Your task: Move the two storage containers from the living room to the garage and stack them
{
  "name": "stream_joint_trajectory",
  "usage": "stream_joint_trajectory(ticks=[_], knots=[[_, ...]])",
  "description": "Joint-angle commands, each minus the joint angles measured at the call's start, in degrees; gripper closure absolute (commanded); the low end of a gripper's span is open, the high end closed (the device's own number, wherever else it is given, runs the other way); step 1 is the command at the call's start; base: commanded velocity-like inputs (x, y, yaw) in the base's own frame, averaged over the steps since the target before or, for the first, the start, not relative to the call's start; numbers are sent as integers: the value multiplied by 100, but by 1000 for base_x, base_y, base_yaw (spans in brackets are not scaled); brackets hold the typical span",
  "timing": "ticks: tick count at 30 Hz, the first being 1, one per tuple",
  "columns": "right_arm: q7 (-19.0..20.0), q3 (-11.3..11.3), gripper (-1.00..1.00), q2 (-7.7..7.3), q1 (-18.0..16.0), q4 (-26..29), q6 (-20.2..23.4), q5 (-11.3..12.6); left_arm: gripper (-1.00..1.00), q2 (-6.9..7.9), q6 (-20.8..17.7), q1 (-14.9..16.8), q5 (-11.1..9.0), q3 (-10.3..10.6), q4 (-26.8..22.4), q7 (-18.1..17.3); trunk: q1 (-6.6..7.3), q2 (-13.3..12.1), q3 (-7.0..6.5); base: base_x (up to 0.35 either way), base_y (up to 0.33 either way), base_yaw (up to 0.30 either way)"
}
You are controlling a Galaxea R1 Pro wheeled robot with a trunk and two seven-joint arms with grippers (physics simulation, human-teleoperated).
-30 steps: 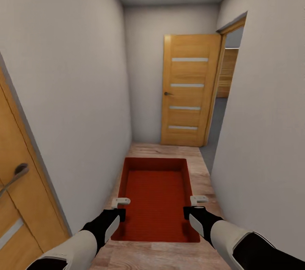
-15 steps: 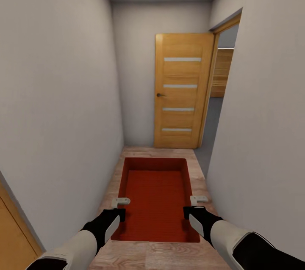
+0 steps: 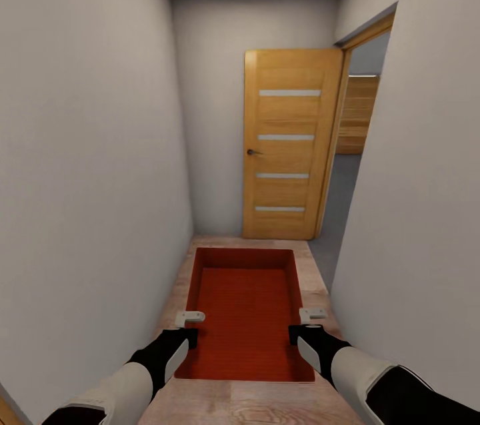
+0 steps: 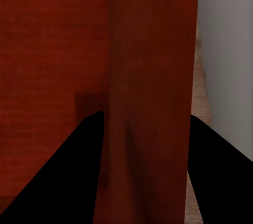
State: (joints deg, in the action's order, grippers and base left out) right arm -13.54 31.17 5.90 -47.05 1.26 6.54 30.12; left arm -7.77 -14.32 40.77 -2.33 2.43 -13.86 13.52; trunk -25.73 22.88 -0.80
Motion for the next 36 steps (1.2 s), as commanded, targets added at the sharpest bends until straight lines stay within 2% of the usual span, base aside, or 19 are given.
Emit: stream_joint_trajectory(ticks=[1,36], knots=[[-263,495,100,-1,0,15,-303,-58,100,-5,-44,2,48,-128,10,28,-5,4,2,322,0,0],[-263,495,100,-1,3,15,-303,-58,100,-5,-44,2,48,-126,7,28,-5,4,2,322,0,0]])
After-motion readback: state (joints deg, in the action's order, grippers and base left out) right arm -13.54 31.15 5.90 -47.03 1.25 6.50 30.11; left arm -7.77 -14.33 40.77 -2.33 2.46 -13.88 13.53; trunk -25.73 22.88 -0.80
